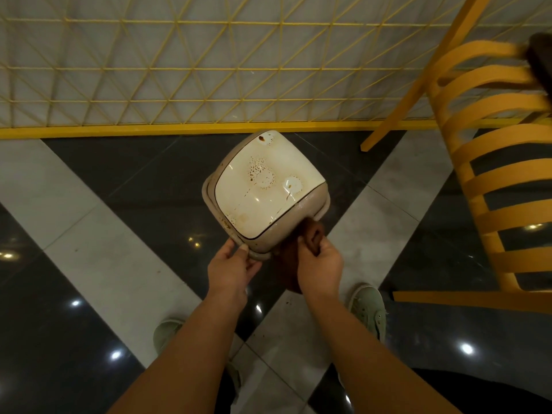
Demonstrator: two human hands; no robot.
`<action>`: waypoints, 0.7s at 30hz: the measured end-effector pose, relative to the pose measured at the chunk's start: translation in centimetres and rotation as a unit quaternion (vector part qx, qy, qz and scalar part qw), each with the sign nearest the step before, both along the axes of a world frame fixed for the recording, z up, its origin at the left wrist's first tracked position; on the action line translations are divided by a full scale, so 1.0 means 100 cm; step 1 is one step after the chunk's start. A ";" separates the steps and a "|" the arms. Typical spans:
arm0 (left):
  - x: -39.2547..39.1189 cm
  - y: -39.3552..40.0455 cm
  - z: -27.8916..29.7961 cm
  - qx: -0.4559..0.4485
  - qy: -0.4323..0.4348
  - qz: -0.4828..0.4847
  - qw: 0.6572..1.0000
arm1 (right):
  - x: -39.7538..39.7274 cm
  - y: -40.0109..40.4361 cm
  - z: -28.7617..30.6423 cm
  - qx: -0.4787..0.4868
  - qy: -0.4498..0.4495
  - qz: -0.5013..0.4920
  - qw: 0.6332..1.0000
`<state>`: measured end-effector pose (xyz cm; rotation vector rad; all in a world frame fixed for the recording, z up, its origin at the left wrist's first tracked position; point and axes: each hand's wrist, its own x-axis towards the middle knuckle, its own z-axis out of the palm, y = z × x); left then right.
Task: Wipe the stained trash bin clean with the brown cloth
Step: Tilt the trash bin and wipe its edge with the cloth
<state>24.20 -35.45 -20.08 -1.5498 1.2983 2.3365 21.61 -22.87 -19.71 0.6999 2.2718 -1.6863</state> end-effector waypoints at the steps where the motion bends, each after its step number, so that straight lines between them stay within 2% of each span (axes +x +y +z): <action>1: 0.000 0.000 0.000 0.001 0.000 0.002 1.000 | 0.005 0.003 -0.001 0.016 0.002 0.034 0.999; 3: 0.001 -0.001 0.000 0.007 -0.001 0.002 1.000 | -0.005 0.014 0.001 0.053 0.003 0.069 0.996; 8: 0.001 -0.001 -0.002 0.006 -0.008 0.000 1.000 | -0.049 0.025 0.007 0.116 0.005 0.047 0.992; 12: -0.003 0.004 -0.003 0.009 -0.007 0.029 1.000 | -0.004 0.009 -0.006 0.154 -0.002 0.153 0.976; 14: -0.004 0.003 -0.003 0.006 -0.008 0.032 0.999 | 0.013 0.012 -0.007 0.111 -0.010 0.179 0.977; 16: -0.004 0.002 -0.002 0.007 -0.008 0.028 1.000 | 0.009 0.019 0.000 -0.004 -0.080 0.096 0.992; 18: -0.004 0.000 -0.001 0.014 -0.010 0.028 0.999 | 0.000 0.028 0.006 -0.102 -0.146 -0.016 0.984; 21: -0.004 -0.001 0.000 0.019 -0.012 0.030 0.999 | -0.008 0.038 0.005 -0.078 -0.142 -0.049 0.985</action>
